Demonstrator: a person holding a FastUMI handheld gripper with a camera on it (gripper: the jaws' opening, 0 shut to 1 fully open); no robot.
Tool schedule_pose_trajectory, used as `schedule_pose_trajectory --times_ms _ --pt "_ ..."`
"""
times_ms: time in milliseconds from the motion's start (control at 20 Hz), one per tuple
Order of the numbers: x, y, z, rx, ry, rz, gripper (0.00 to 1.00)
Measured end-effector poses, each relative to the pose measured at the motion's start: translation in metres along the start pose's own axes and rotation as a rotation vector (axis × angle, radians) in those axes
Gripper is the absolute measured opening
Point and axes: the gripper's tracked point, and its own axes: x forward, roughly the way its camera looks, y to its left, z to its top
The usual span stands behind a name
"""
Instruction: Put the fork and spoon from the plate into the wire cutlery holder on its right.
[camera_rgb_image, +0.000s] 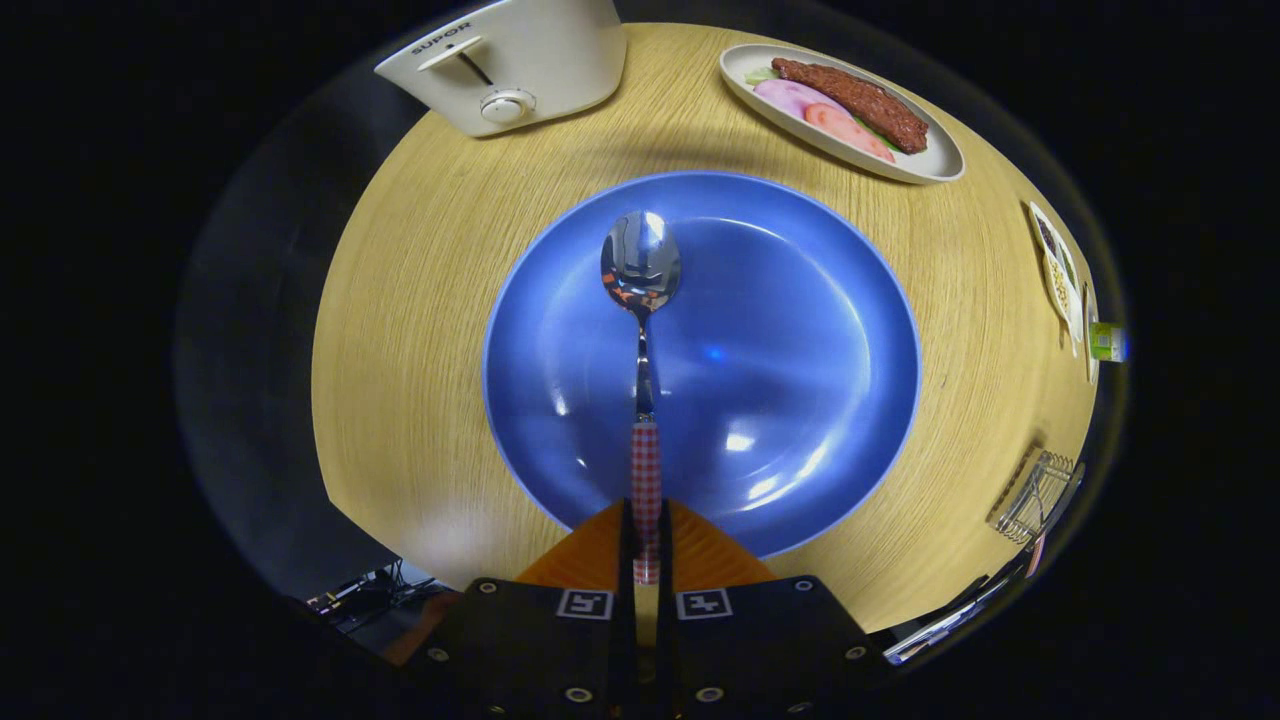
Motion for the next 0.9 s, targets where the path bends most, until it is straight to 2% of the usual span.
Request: schedule_pose_trajectory --times_ms 150,450,650,900 --pt "-0.027 -0.020 -0.009 0.005 -0.009 0.027 0.09" --pt "-0.084 -0.103 -0.043 0.055 -0.031 0.001 0.09" --pt "-0.115 -0.165 -0.061 0.097 -0.078 -0.072 0.09" --pt "-0.145 -0.226 -0.090 0.189 -0.110 -0.101 0.08"
